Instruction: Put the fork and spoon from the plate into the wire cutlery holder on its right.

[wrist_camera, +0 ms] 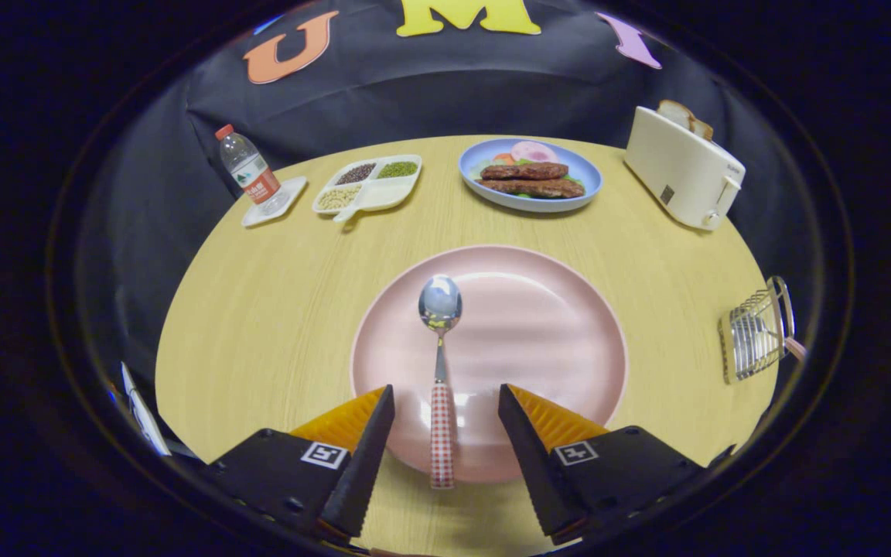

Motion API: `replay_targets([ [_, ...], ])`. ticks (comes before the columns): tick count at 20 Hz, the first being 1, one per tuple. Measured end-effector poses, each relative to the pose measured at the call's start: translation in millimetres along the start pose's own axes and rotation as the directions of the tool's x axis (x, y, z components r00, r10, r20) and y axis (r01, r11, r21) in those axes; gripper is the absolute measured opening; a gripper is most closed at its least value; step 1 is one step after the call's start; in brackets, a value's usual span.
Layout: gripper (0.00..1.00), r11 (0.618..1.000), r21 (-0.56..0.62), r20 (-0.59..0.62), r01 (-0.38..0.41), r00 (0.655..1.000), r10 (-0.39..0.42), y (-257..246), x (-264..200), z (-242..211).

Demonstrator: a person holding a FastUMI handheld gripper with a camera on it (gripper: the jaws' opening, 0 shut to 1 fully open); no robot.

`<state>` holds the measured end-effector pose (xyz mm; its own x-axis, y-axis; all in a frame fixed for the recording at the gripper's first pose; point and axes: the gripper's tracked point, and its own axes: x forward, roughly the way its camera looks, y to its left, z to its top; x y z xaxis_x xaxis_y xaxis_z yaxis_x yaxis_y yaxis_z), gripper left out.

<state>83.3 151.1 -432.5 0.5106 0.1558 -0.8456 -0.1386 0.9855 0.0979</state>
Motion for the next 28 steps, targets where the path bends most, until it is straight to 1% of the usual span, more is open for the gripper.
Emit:
replay_targets([
  [2, 0.76, 1.000, 0.004, -0.003, 0.000, 1.000, 0.000, 2, 4, 0],
  [3, 0.70, 1.000, 0.004, -0.004, 0.006, 1.000, -0.006, 2, 7, 0],
  [8, 0.51, 1.000, 0.004, -0.014, 0.010, 1.000, -0.010, 4, 11, 0],
  [10, 0.37, 0.999, 0.006, -0.019, 0.042, 0.999, -0.042, -3, 14, 1],
  [11, 0.31, 0.999, 0.013, -0.027, 0.034, 0.999, -0.034, -1, 16, -2],
  [12, 0.30, 1.000, 0.012, -0.029, 0.028, 0.999, -0.028, 2, 16, -2],
  [13, 0.34, 0.999, 0.013, -0.032, 0.047, 0.998, -0.046, -2, 18, -1],
  [15, 0.10, 0.999, 0.014, -0.029, 0.052, 0.998, -0.051, -6, 14, -3],
  [17, 0.05, 0.999, 0.009, -0.033, 0.040, 0.999, -0.040, -4, 12, -3],
  [18, 0.05, 0.999, 0.007, -0.035, 0.037, 0.999, -0.037, -4, 10, -1],
  [19, 0.01, 0.999, -0.014, -0.032, 0.034, 0.999, -0.035, -6, 4, -2],
  [22, 0.01, 0.998, -0.054, -0.002, 0.033, 0.999, -0.033, -11, -17, 7],
  [28, 0.01, 0.998, -0.046, 0.036, 0.033, 0.999, -0.032, -36, -78, 35],
])
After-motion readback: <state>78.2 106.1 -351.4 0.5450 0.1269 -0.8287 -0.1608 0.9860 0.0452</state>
